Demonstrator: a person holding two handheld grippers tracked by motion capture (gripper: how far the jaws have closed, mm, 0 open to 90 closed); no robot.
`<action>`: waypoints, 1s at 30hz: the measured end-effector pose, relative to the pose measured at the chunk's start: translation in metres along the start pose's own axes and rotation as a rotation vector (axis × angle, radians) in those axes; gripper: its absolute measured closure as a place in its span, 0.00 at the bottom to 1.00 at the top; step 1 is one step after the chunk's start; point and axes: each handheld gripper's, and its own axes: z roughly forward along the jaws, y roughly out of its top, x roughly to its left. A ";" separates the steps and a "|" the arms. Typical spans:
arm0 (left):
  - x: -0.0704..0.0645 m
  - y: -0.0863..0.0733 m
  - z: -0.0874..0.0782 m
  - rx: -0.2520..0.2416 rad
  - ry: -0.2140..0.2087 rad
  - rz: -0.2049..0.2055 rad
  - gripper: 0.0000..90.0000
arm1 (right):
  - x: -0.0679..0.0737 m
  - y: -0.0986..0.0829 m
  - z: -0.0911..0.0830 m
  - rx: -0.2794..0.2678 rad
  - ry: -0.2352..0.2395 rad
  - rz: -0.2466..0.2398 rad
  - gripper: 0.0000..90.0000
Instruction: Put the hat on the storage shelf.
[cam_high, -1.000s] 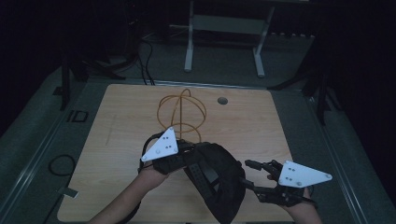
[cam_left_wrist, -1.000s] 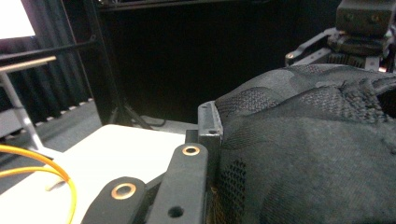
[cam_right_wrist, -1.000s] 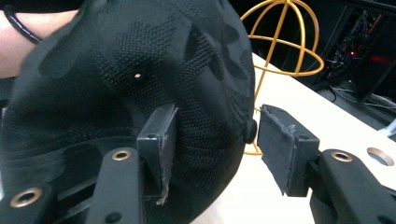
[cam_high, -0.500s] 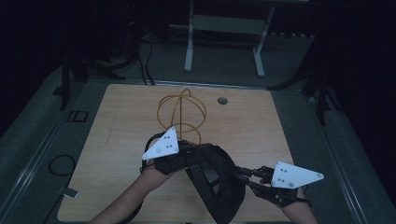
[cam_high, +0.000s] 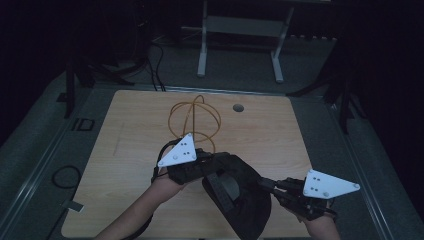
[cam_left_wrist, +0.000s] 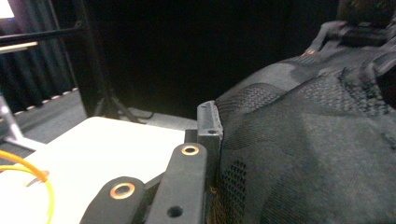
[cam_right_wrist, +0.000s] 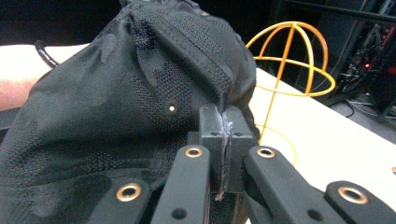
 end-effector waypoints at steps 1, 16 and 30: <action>0.000 0.000 0.000 0.004 0.006 0.000 0.96 | 0.000 0.001 -0.001 -0.001 0.002 0.001 0.99; 0.004 -0.012 -0.011 0.089 0.133 -0.007 0.41 | -0.013 0.006 -0.022 -0.031 -0.147 0.024 0.99; 0.008 -0.049 -0.037 0.124 0.245 -0.035 0.23 | -0.043 0.019 -0.019 -0.024 -0.289 0.043 0.99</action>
